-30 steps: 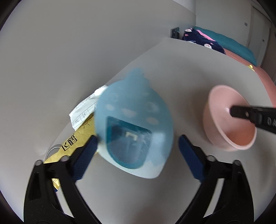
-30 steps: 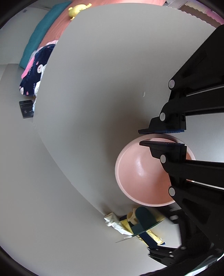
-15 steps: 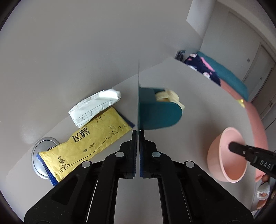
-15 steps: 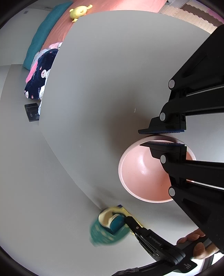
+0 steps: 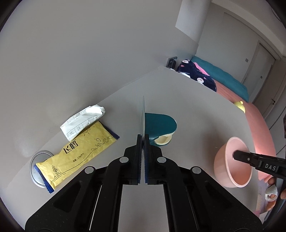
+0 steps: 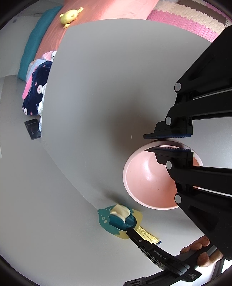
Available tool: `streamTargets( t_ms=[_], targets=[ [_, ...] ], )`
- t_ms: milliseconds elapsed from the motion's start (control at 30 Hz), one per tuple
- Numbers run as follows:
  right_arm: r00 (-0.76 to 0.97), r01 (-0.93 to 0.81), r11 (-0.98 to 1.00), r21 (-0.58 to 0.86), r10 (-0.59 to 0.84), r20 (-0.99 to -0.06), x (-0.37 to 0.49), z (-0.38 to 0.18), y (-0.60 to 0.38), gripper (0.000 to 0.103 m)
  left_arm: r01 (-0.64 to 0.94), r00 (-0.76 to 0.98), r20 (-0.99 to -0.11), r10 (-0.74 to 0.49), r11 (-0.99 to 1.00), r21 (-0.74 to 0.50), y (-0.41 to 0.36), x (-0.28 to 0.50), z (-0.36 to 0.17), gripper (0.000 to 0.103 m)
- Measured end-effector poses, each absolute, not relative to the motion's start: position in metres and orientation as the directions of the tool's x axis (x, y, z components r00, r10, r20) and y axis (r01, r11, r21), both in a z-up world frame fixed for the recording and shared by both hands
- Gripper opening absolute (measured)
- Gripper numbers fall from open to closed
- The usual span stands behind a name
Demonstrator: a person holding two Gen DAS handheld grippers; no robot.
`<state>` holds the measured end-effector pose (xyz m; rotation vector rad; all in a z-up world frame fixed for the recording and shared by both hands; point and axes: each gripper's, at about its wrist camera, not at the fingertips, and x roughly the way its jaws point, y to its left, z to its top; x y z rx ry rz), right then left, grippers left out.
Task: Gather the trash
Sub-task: 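Lift the blue pouch with the left tool while the right tool grasps the pink bowl rim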
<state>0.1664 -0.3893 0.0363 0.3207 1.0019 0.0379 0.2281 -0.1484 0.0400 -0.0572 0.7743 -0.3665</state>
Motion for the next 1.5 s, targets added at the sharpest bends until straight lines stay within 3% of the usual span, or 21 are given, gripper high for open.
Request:
streamTargets(
  t_ms=[133,167,233,267,300,1000,1033,1100,1200,1500],
  targets=[
    [0.539,0.119,0.95,0.288,0.182,-0.823,0.165,0.034,-0.392,0.01,0.296,0.634,-0.698,-0.334,0.938,-0.18,-0.152,0.235,0.032,0.003],
    [0.538,0.118,0.95,0.289,0.184,-0.823,0.165,0.034,-0.392,0.01,0.292,0.629,-0.704,-0.328,0.94,-0.177,-0.152,0.235,0.029,0.01],
    [0.537,0.114,0.95,0.291,0.187,-0.823,0.166,0.033,-0.392,0.011,0.275,0.625,-0.72,-0.302,0.948,-0.159,-0.151,0.234,0.025,0.055],
    [0.536,0.113,0.95,0.292,0.19,-0.823,0.165,0.032,-0.392,0.011,0.265,0.639,-0.712,-0.291,0.952,-0.151,-0.149,0.231,0.024,0.091],
    [0.536,0.112,0.949,0.294,0.192,-0.822,0.165,0.032,-0.393,0.011,0.249,0.666,-0.694,-0.272,0.959,-0.136,-0.149,0.229,0.025,0.097],
    [0.525,0.134,0.941,0.31,0.198,-0.828,0.173,0.027,-0.411,0.011,0.338,0.642,-0.731,-0.23,0.941,0.0,-0.214,0.254,0.01,0.097],
    [0.525,0.136,0.94,0.312,0.198,-0.828,0.174,0.026,-0.413,0.011,0.342,0.635,-0.736,-0.233,0.94,-0.003,-0.216,0.256,0.009,0.095],
    [0.526,0.141,0.94,0.312,0.196,-0.827,0.175,0.026,-0.417,0.011,0.343,0.619,-0.747,-0.244,0.939,-0.023,-0.219,0.26,0.007,0.08],
    [0.53,0.149,0.939,0.31,0.189,-0.827,0.177,0.025,-0.422,0.011,0.342,0.58,-0.775,-0.251,0.938,-0.048,-0.219,0.268,0.001,0.066],
    [0.55,0.173,0.933,0.317,0.175,-0.816,0.175,0.024,-0.433,0.011,0.338,0.609,-0.758,-0.234,0.941,-0.019,-0.22,0.253,0.008,0.064]
  ],
)
